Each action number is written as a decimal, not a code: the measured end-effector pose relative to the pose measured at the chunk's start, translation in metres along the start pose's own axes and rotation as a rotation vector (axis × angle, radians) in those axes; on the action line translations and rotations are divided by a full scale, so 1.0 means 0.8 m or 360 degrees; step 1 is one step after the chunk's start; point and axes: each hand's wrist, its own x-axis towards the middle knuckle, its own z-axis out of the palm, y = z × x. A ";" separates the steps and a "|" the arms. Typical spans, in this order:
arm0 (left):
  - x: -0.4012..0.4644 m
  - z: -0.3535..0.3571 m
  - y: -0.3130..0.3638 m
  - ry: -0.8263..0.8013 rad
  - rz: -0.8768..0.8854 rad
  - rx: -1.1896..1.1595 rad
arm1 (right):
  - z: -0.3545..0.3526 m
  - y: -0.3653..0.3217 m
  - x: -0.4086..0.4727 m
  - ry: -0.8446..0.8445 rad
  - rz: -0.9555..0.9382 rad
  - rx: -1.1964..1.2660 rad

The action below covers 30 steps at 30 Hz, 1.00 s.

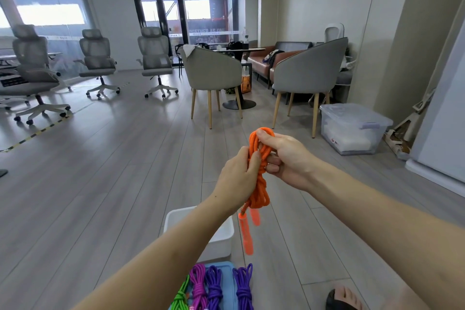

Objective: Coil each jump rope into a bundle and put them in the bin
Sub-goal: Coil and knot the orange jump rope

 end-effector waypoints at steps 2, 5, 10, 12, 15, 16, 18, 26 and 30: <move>-0.002 0.002 0.001 0.0026 -0.0019 -0.0016 | 0.001 0.000 -0.003 -0.0055 0.0003 -0.0045; 0.000 -0.001 0.002 0.0034 -0.0070 -0.0139 | -0.004 -0.003 -0.006 -0.0177 0.0022 -0.0155; 0.006 -0.008 0.001 -0.0049 -0.0071 -0.0137 | -0.005 -0.009 -0.008 -0.0259 0.0060 -0.0284; 0.007 -0.007 0.003 -0.0086 -0.0071 -0.0177 | -0.006 -0.012 -0.007 -0.0238 0.0097 -0.0304; 0.010 -0.009 0.003 -0.0166 -0.0037 -0.0157 | -0.016 -0.016 -0.006 -0.0237 0.0154 -0.0262; 0.012 -0.009 0.001 -0.0212 -0.0020 -0.0168 | -0.019 -0.017 -0.005 -0.0227 0.0181 -0.0238; 0.013 -0.009 0.001 -0.0318 0.0023 -0.0188 | -0.021 -0.020 -0.003 -0.0175 0.0205 -0.0258; 0.008 0.004 0.003 -0.0360 0.0042 0.0039 | 0.002 -0.026 0.009 -0.0001 0.0104 -0.1394; 0.012 0.003 -0.006 -0.0353 -0.0033 -0.0165 | -0.002 -0.025 0.008 -0.0152 0.0005 -0.1409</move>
